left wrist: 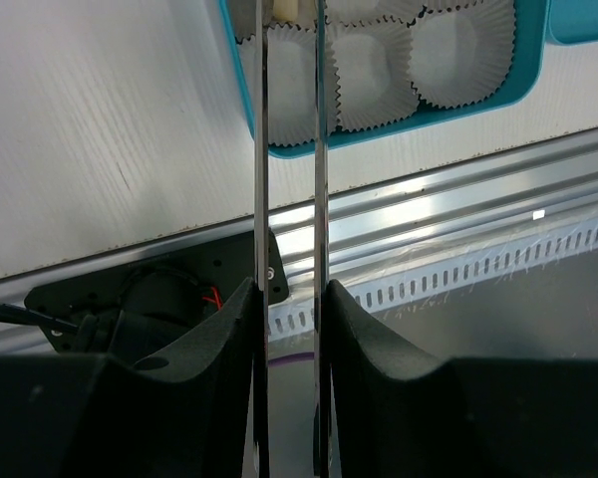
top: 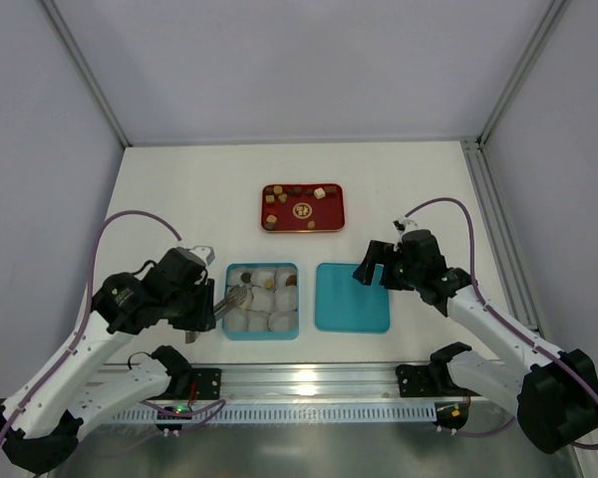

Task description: Pack the chocolate

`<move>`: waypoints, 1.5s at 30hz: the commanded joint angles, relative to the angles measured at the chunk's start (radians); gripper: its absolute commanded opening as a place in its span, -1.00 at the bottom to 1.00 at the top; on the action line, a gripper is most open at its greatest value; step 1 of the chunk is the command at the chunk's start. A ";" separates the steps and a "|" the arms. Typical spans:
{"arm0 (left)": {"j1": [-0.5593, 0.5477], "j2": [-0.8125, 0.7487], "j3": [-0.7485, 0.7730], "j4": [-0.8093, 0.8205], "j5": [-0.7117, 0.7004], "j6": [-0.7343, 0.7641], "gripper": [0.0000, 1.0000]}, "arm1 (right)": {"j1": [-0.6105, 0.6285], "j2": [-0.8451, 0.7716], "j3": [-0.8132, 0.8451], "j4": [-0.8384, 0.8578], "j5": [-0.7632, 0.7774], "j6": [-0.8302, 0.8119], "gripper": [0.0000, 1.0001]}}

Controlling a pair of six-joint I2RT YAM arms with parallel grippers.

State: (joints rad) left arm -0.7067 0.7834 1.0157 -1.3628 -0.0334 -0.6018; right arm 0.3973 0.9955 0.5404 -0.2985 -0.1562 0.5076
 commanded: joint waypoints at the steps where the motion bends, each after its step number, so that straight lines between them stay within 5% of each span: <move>1: -0.004 0.010 0.060 -0.300 -0.016 -0.012 -0.37 | 0.008 0.009 0.027 0.045 -0.003 0.009 0.99; 19: -0.002 0.115 0.285 -0.289 -0.046 -0.001 -0.38 | 0.009 0.017 0.061 0.033 -0.006 0.000 0.99; 26: -0.002 0.235 0.365 -0.168 -0.074 0.030 -0.38 | 0.009 0.003 0.079 0.018 -0.011 -0.011 0.99; 45: 0.021 0.829 0.776 0.175 -0.231 0.234 -0.33 | 0.008 -0.075 0.078 -0.045 -0.002 -0.020 1.00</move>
State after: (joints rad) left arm -0.6998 1.5547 1.7214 -1.2705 -0.2405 -0.4213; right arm 0.4023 0.9424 0.5816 -0.3389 -0.1604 0.4995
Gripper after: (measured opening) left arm 0.334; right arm 0.996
